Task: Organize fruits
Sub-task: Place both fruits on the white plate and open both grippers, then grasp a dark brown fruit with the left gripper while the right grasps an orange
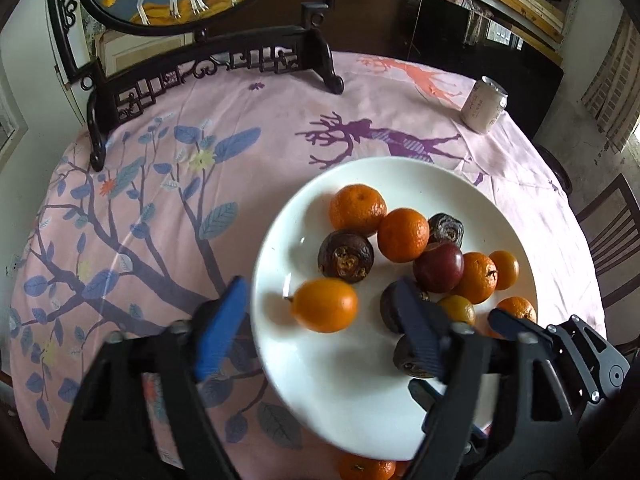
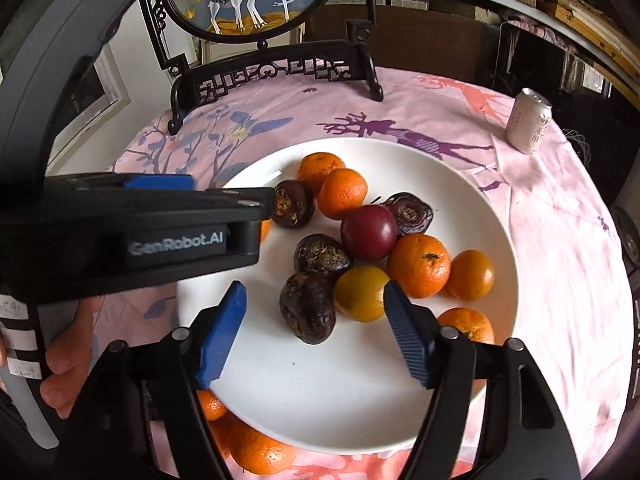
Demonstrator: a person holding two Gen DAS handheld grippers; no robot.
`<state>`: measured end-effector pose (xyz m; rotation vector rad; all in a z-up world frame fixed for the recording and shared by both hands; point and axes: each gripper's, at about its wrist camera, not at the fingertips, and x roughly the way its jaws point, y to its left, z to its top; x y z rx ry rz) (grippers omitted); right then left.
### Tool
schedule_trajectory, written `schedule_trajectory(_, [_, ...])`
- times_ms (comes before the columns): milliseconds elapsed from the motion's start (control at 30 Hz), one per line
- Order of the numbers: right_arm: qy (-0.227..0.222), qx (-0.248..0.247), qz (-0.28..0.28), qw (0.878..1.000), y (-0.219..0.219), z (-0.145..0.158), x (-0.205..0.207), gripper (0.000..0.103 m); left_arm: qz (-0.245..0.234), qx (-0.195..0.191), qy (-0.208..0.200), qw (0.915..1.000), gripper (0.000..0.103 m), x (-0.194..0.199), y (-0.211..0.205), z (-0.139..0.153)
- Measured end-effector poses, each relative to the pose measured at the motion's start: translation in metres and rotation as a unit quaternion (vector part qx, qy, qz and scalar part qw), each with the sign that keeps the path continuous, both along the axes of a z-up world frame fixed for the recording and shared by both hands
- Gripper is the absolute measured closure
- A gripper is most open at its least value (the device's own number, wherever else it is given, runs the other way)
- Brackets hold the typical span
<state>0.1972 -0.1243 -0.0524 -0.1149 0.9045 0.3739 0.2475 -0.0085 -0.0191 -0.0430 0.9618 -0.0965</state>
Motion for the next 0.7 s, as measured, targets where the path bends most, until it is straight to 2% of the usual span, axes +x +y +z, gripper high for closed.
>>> schedule_trajectory(67, [-0.01, -0.021, -0.007, 1.0, -0.004, 0.007, -0.01, 0.022, -0.008, -0.005, -0.028, 0.9996, 0.013, -0.016, 0.003, 0.018])
schedule_trajectory(100, [-0.016, -0.026, -0.011, 0.999, -0.008, 0.011, -0.019, 0.015, -0.014, -0.009, -0.035, 0.9992, 0.013, -0.023, 0.004, 0.025])
schedule_trajectory(200, [-0.048, -0.029, -0.025, 0.998, -0.022, 0.026, -0.057, 0.003, -0.02, -0.021, -0.066, 0.9974, 0.007, -0.063, 0.013, 0.044])
schedule_trajectory(300, [-0.068, -0.034, -0.043, 0.996, -0.034, 0.031, -0.093, 0.001, -0.014, -0.009, -0.091, 0.9957, 0.006, -0.107, 0.021, 0.048])
schedule_trajectory(433, [-0.046, 0.0, -0.062, 0.997, -0.049, 0.024, -0.115, 0.001, 0.006, -0.021, -0.091, 0.9956, 0.006, -0.151, 0.04, 0.034])
schedule_trajectory(700, [-0.019, -0.006, -0.046, 0.999, -0.038, 0.006, -0.132, 0.001, 0.049, -0.014, -0.07, 0.9962, 0.006, -0.181, 0.072, 0.009])
